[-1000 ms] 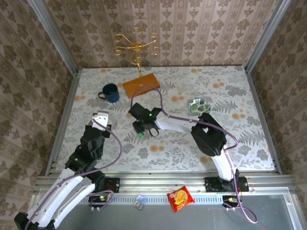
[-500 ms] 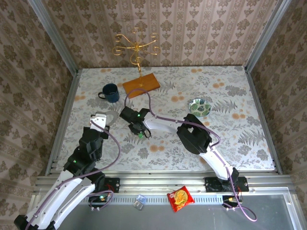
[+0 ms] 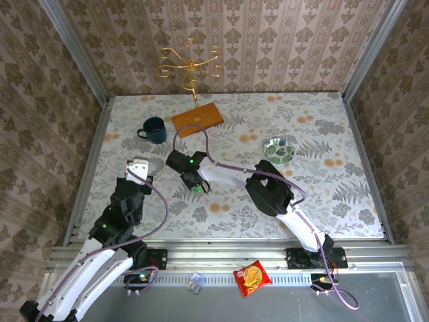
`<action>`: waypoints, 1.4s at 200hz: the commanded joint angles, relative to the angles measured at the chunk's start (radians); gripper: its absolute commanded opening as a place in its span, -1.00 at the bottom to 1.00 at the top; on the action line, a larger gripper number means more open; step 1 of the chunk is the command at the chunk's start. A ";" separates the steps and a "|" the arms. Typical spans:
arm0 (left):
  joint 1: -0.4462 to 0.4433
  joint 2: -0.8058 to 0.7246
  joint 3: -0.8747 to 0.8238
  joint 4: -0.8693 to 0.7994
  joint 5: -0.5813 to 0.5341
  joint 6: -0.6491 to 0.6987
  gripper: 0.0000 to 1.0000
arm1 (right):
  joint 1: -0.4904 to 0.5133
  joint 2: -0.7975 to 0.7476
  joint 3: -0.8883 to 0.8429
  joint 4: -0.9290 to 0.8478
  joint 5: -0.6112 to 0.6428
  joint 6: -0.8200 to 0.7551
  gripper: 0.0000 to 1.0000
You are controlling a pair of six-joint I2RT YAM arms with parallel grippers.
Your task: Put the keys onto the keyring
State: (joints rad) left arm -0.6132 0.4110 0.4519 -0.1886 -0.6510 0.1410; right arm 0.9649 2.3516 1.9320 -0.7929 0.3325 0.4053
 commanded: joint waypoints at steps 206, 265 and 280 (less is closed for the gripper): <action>-0.003 0.213 -0.008 0.304 0.656 0.150 -1.00 | -0.175 -0.994 -1.048 0.303 -0.459 -0.050 -1.00; -0.050 0.277 0.010 0.288 0.710 0.185 -1.00 | -0.210 -0.881 -1.026 0.305 -0.499 -0.002 -1.00; -0.060 0.288 0.014 0.287 0.709 0.185 -1.00 | -0.211 -0.837 -1.005 0.308 -0.500 0.020 -1.00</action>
State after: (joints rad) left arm -0.6582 0.6910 0.4259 0.0570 0.0231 0.2996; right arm 0.7586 1.4494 0.8951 -0.4923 -0.1284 0.3836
